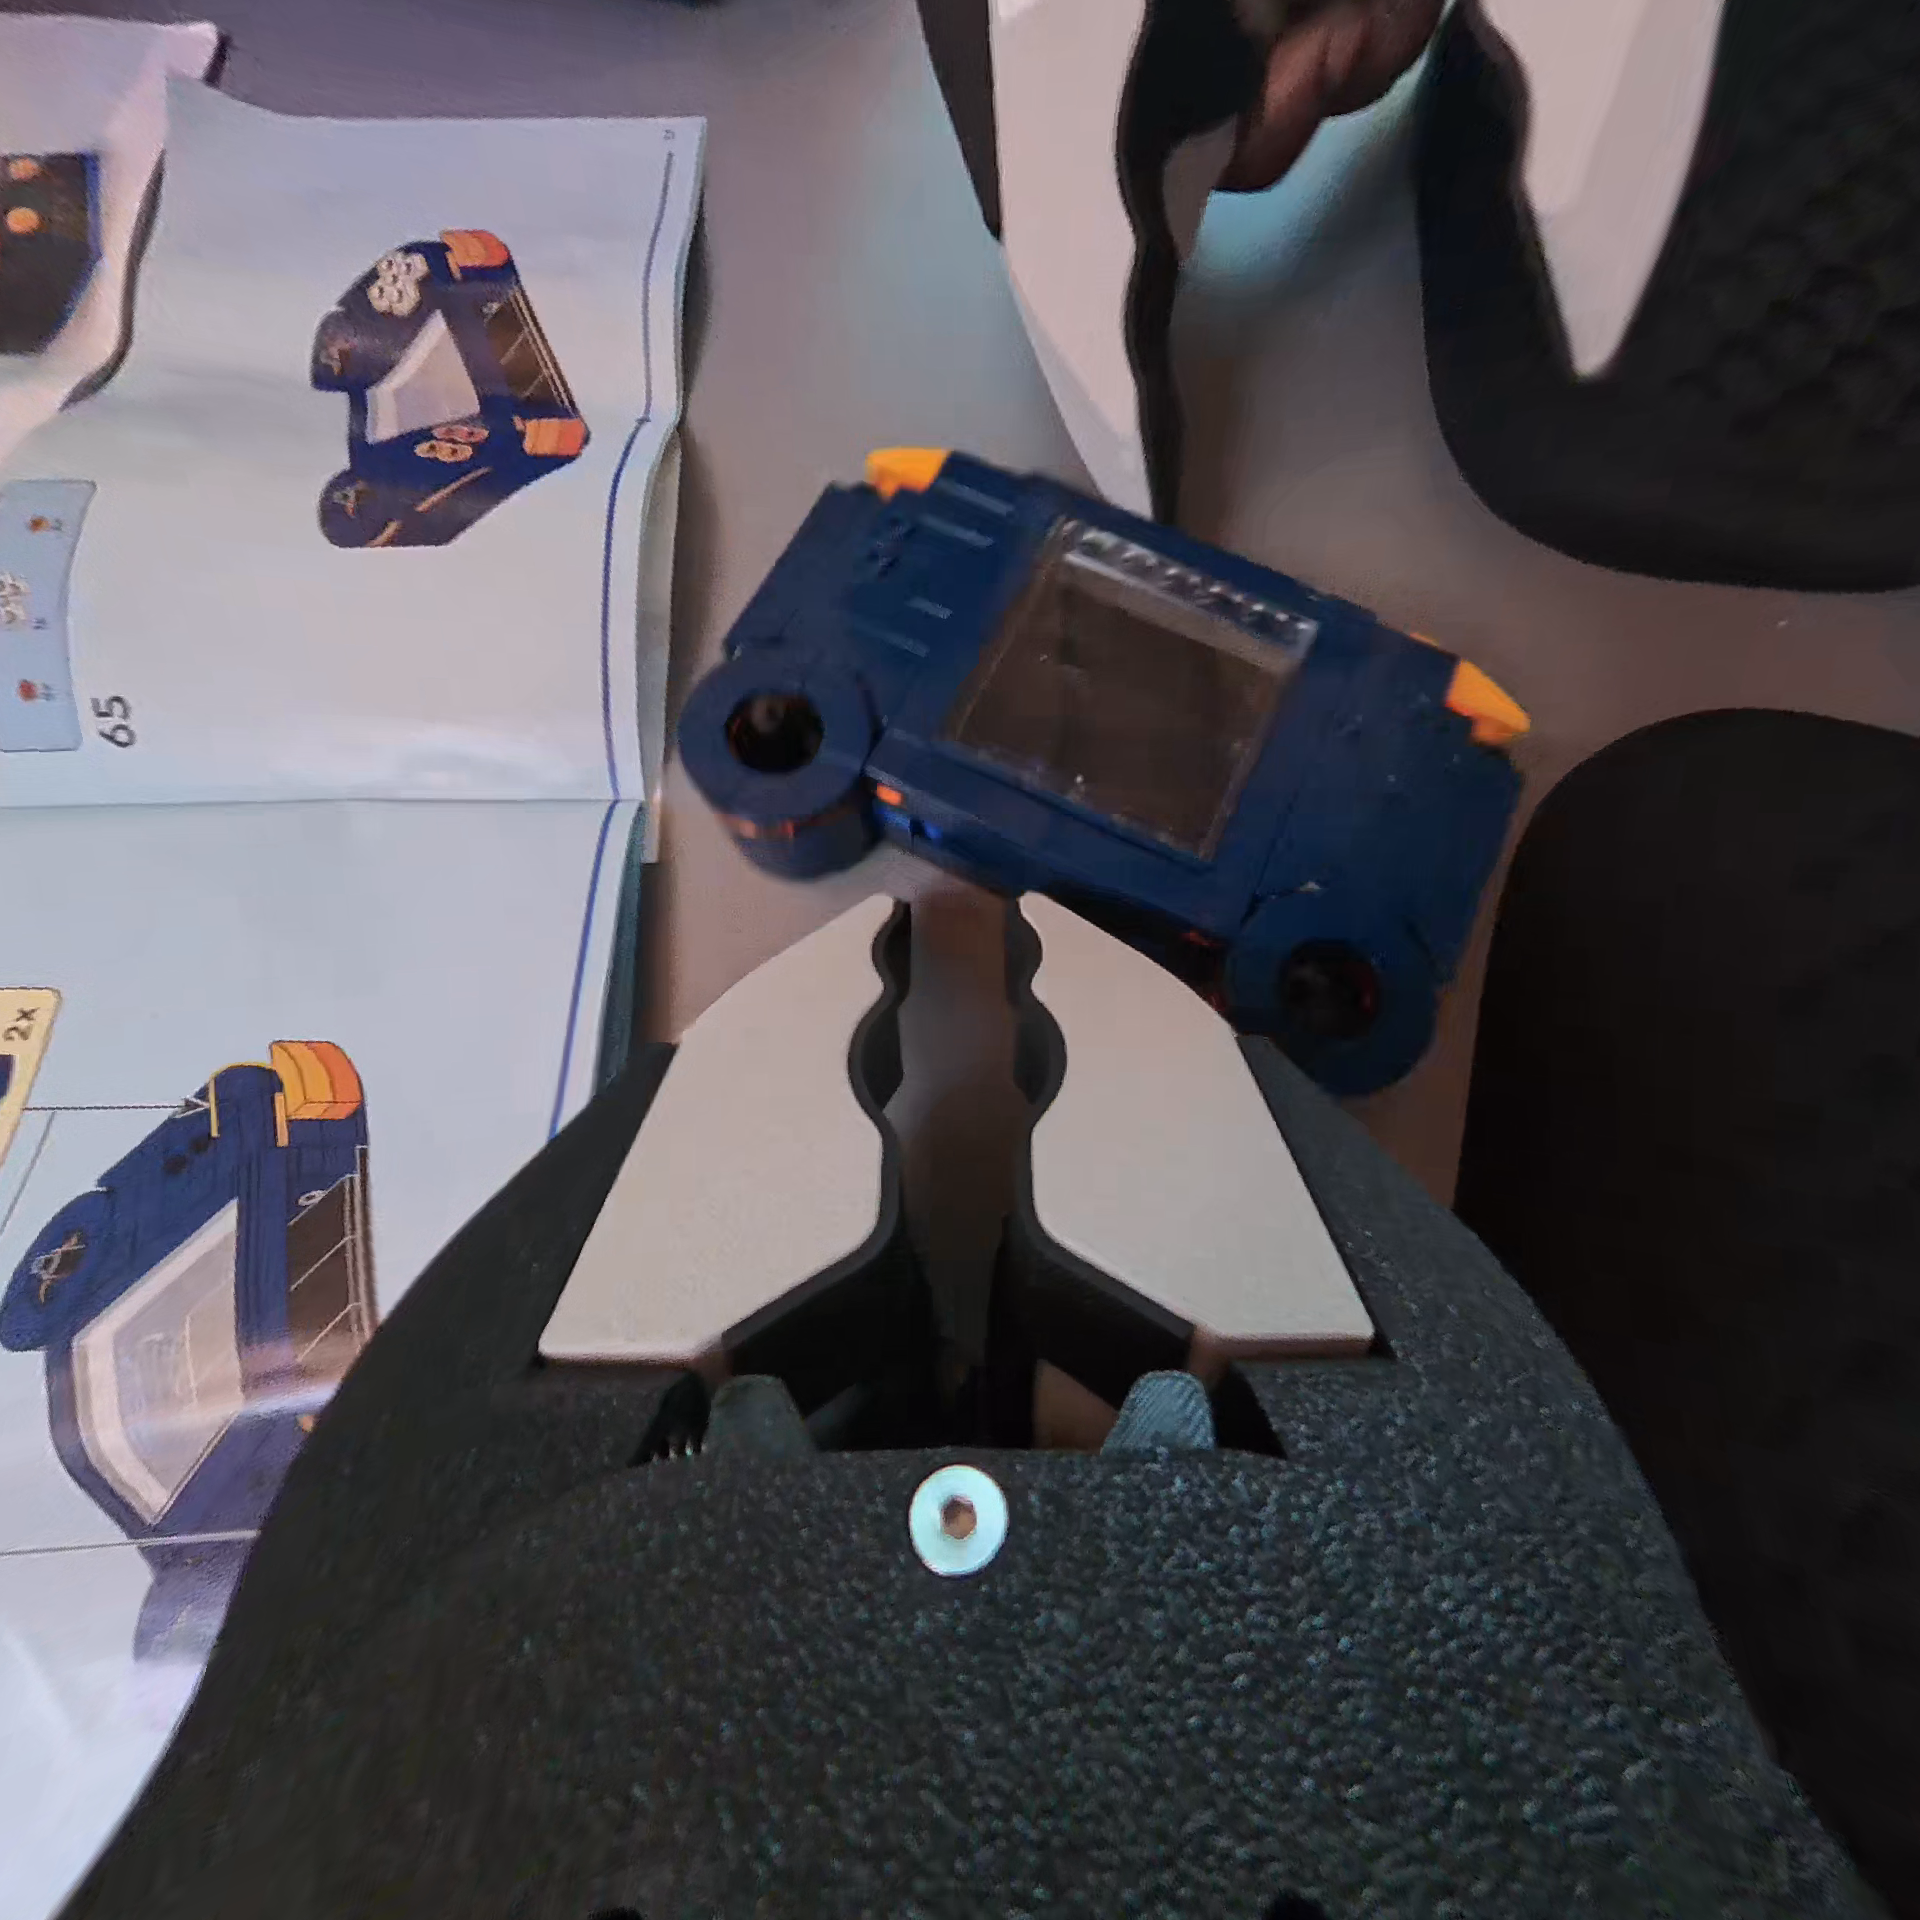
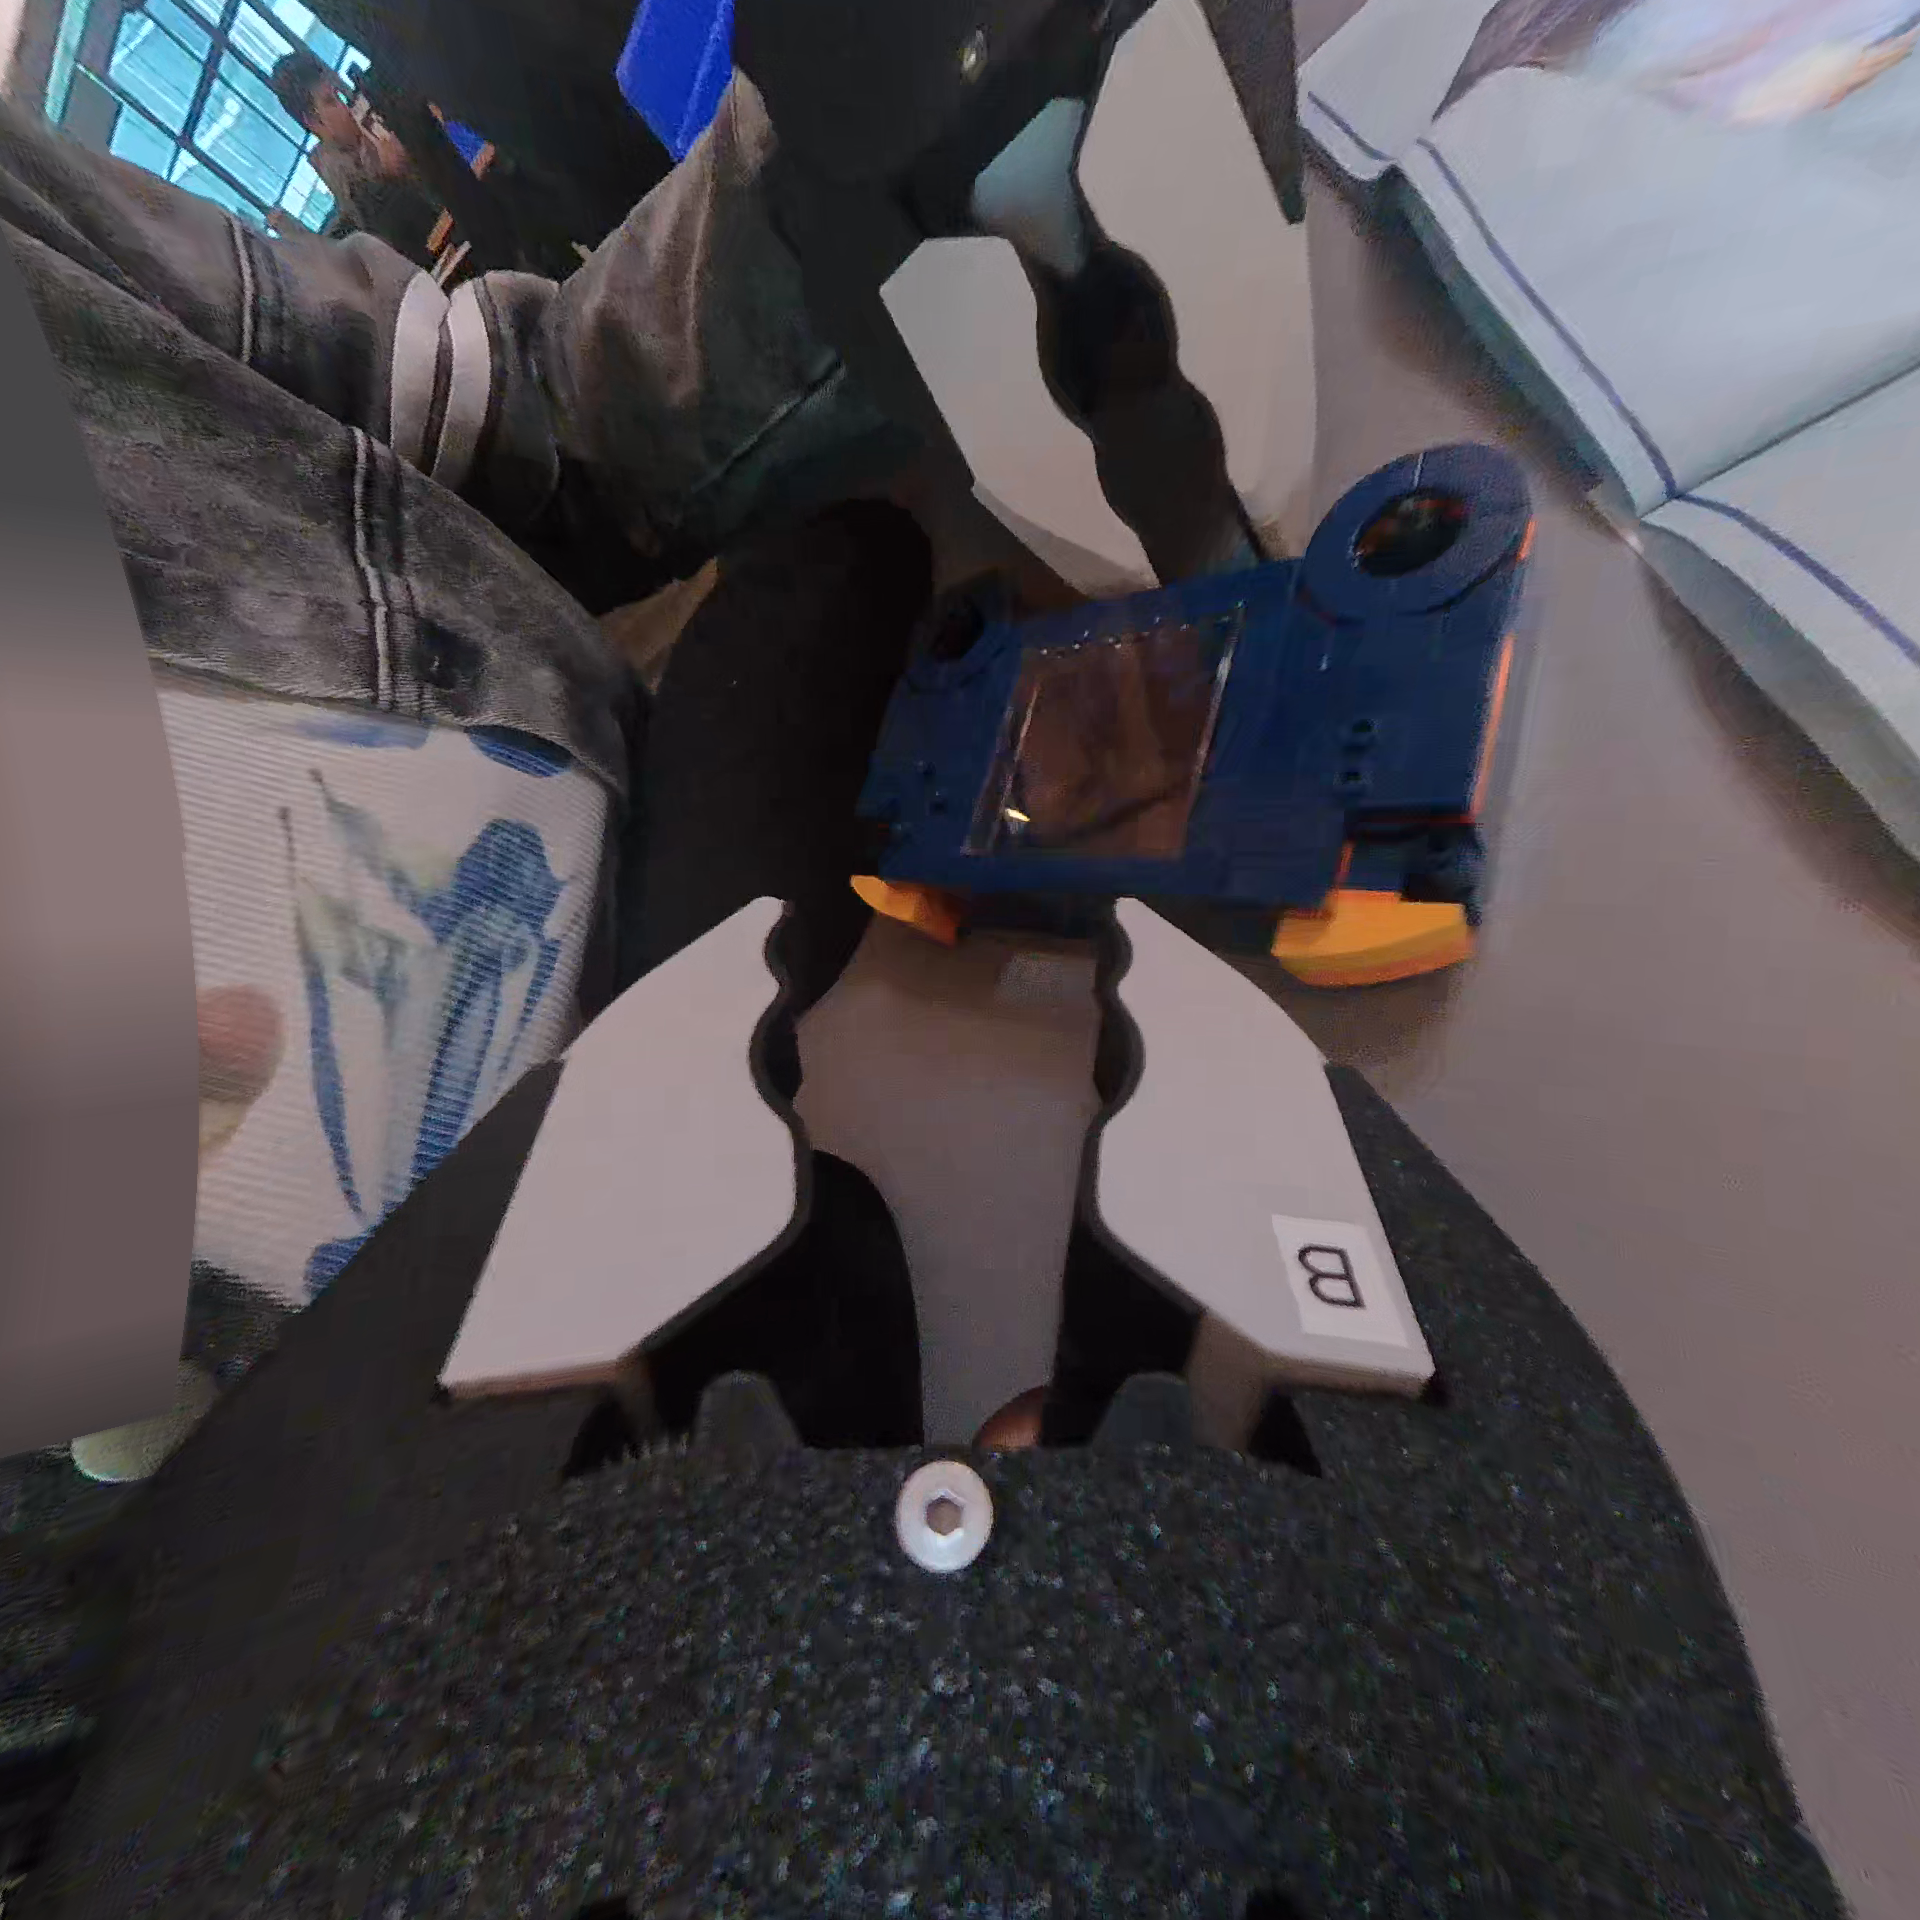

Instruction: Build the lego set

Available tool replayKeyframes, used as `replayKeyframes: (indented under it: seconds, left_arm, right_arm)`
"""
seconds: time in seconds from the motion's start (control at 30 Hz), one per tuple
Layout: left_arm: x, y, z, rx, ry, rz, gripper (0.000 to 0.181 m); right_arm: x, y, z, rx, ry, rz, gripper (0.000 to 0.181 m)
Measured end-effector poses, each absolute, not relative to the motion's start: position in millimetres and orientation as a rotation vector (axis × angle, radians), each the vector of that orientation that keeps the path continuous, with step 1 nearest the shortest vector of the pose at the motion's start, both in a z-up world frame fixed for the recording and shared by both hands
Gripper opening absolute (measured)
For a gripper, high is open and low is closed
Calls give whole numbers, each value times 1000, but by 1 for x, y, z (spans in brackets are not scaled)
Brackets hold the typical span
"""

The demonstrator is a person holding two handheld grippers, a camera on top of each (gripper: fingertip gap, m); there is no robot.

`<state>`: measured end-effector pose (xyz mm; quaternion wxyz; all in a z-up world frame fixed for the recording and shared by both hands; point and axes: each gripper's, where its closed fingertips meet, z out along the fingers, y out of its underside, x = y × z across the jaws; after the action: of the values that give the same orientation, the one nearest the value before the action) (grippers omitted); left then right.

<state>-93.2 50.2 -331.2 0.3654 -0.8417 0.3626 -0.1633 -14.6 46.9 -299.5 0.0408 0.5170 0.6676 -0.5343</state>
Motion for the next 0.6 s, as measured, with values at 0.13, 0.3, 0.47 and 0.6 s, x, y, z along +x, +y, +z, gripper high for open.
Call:
replayKeyframes:
  seconds: [0.13, 0.3, 0.47, 0.6]
  left_arm:
    - [-99, 46, -335, -2158, 923, -427, 17]
    - [-101, 47, -315, -2031, 860, -477, 15]
    - [-91, 45, -313, -2000, 883, -514, 15]
    - [-92, 41, -316, -2011, 920, -480, 14]
  right_arm:
    - [-32, 72, -278, 1649, 2086, -1844, 16]
    - [-62, 64, -272, 1569, 2676, -1774, 0]
    - [-80, 50, -297, 1603, 2851, -1493, 0]
    - [-82, 46, -307, 1594, 2842, -1421, 0]
